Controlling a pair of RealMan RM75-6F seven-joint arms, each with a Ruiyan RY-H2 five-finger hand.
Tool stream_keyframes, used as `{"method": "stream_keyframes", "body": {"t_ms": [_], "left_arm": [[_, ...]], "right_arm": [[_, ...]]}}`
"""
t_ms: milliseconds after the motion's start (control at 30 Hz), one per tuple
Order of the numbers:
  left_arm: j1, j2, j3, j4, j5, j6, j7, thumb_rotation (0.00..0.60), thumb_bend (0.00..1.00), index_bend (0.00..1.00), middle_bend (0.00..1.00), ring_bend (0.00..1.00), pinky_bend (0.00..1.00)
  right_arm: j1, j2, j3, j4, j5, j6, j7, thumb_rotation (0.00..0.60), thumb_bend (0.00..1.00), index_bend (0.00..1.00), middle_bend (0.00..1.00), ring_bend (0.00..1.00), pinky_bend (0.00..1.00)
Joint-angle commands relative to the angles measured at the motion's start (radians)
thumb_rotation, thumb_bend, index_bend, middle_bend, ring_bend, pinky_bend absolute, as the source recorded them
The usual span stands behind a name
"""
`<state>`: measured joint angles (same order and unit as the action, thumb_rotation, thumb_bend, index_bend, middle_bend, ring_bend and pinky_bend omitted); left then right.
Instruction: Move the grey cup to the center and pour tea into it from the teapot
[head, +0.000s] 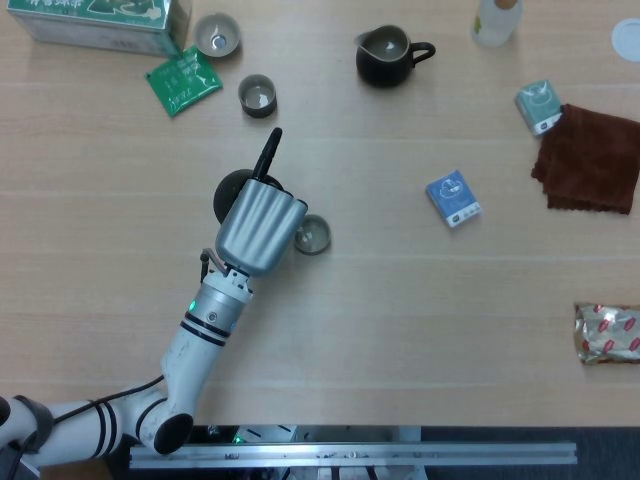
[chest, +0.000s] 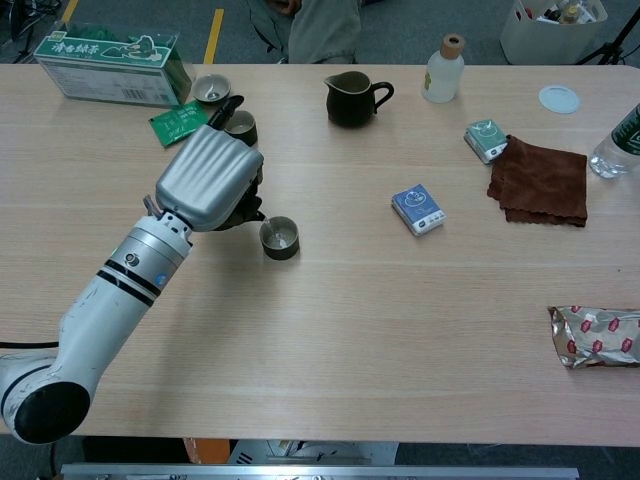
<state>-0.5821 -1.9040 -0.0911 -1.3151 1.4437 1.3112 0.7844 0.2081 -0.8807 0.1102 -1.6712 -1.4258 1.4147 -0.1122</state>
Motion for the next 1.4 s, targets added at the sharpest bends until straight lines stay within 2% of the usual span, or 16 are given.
{"method": "stream_keyframes", "body": {"t_ms": [33,333,567,1133,1400], "left_arm": [[0.000,-0.001,-0.002,0.004,0.005,0.000,-0.001,0.594,0.30,1.00,1.00,0.82,0.06],[0.003,-0.002,-0.002,0.018,0.028,0.006,-0.003,0.592,0.30,1.00,1.00,0.82,0.06],[0.008,0.003,-0.018,-0.004,0.005,-0.014,-0.033,0.570,0.30,1.00,1.00,0.82,0.06],[0.018,0.055,-0.076,-0.096,-0.073,-0.061,-0.222,0.568,0.30,1.00,1.00,0.82,0.06],[0.042,0.122,-0.110,-0.140,-0.117,-0.063,-0.349,0.568,0.30,0.99,1.00,0.81,0.06]], "right_arm": [[-0.001,0.000,0.001,0.000,-0.001,0.000,0.000,0.600,0.35,0.20,0.21,0.04,0.07],[-0.007,0.000,0.007,0.001,-0.005,0.007,-0.004,0.600,0.35,0.20,0.21,0.04,0.07],[-0.013,0.000,0.007,-0.001,-0.007,0.010,-0.009,0.600,0.35,0.20,0.21,0.04,0.07],[-0.015,-0.002,0.017,-0.004,0.006,0.000,-0.012,0.600,0.35,0.20,0.21,0.04,0.07],[-0.016,-0.007,0.018,-0.003,0.006,-0.003,-0.007,0.600,0.35,0.19,0.21,0.04,0.07]]}}
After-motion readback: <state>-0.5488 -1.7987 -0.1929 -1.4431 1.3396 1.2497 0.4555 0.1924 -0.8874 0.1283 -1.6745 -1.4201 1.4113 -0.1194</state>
